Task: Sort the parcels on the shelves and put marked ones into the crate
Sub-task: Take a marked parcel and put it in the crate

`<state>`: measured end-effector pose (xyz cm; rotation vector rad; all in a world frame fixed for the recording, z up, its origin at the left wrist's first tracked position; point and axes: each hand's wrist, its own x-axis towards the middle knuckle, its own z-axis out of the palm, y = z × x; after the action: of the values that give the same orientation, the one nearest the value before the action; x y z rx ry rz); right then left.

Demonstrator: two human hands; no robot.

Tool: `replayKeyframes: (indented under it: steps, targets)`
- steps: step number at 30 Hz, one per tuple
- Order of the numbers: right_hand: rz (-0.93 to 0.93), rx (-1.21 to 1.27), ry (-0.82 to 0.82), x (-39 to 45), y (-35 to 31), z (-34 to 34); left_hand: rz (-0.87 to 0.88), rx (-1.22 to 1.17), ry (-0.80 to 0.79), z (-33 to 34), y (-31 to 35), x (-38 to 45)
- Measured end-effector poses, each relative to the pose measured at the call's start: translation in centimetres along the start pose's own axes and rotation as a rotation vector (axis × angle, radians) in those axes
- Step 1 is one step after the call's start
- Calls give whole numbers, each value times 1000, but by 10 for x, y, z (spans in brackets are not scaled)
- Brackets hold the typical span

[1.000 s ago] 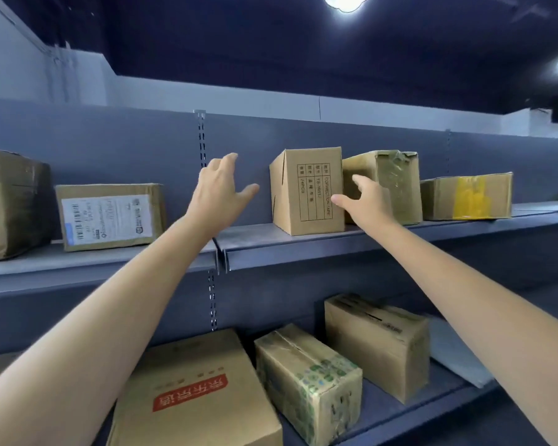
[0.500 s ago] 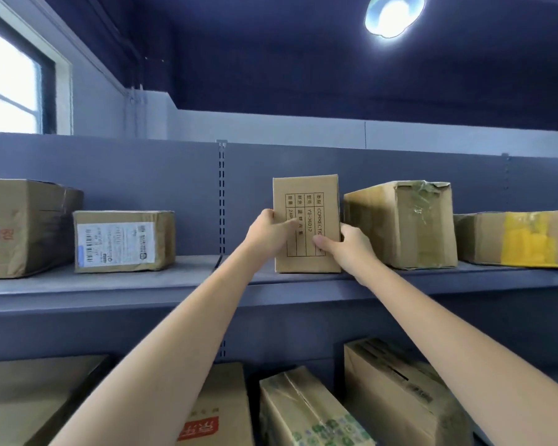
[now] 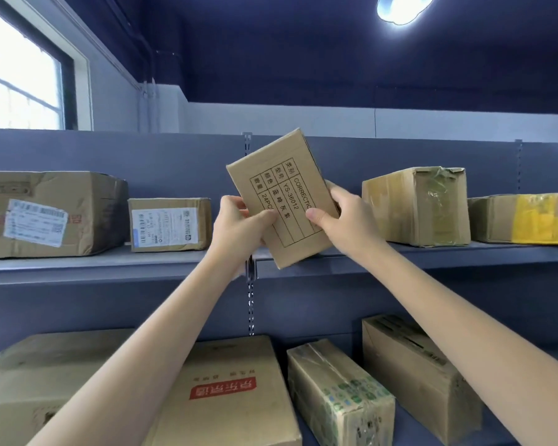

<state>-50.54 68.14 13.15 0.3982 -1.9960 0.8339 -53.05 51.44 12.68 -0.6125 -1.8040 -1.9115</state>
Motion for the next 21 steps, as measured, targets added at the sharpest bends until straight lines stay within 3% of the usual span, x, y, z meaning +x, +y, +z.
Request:
replayKeyframes:
  steps: [6, 13, 18, 21]
  targets:
    - [-143, -64, 9, -24, -13, 6, -48, -128, -159, -34, 10, -20]
    - [-174, -99, -37, -40, -18, 12, 10, 79, 174, -49, 54, -6]
    - [-342, -208, -31, -50, -29, 22, 49, 372, -52, -43, 84, -8]
    - [-403, -196, -16, -54, -32, 28, -1, 469, -40, -36, 76, -9]
